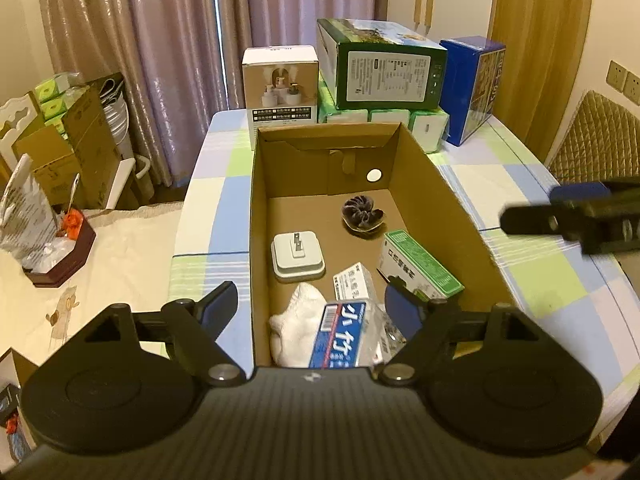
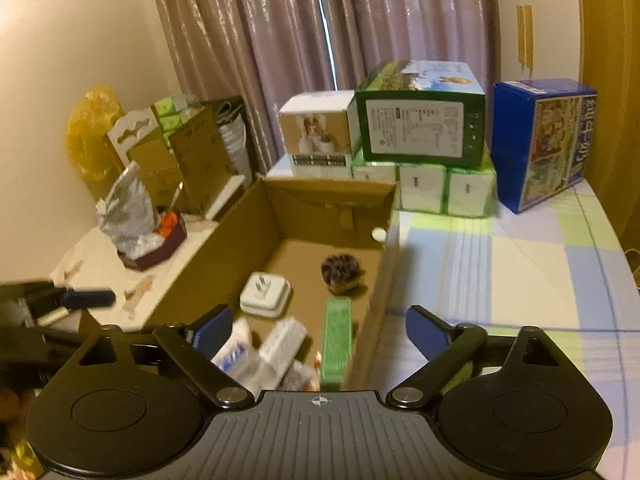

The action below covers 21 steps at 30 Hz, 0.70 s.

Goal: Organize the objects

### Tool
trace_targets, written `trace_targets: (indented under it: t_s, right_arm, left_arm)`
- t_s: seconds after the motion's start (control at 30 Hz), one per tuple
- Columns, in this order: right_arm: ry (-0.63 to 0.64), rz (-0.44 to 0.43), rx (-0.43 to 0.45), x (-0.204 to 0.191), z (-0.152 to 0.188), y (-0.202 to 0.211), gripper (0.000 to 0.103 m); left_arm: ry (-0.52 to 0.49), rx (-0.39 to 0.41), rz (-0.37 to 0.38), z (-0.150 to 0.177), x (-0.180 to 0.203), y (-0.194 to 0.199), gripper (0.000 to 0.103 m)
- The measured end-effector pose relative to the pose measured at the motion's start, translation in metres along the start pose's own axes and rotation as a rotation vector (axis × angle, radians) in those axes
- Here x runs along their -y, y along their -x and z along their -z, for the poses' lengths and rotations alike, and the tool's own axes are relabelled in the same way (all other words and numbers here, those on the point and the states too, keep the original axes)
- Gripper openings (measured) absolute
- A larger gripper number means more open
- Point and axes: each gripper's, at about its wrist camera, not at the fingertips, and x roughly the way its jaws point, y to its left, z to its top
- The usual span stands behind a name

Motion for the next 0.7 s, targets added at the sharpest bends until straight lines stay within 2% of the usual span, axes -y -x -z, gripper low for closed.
trace_targets:
  t_s: [0.27,0.5,0.7]
  right_arm:
    - [0.006,0.056,-0.031,-0.013,0.033,0.041,0.101]
    - [-0.083,0.077,-0.074,-0.015,0.052,0.074,0.101]
    - [-0.077,0.084,-0.091,-0.019,0.070,0.093,0.101]
  left_arm:
    - [0.013,0.043,-0.005,0.014,0.010,0.041,0.102]
    - [0.048,0.074,0.001,0.031,0.019,0.075,0.102]
    - [0.082,0.085,0.009,0.044,0.027,0.098,0.102]
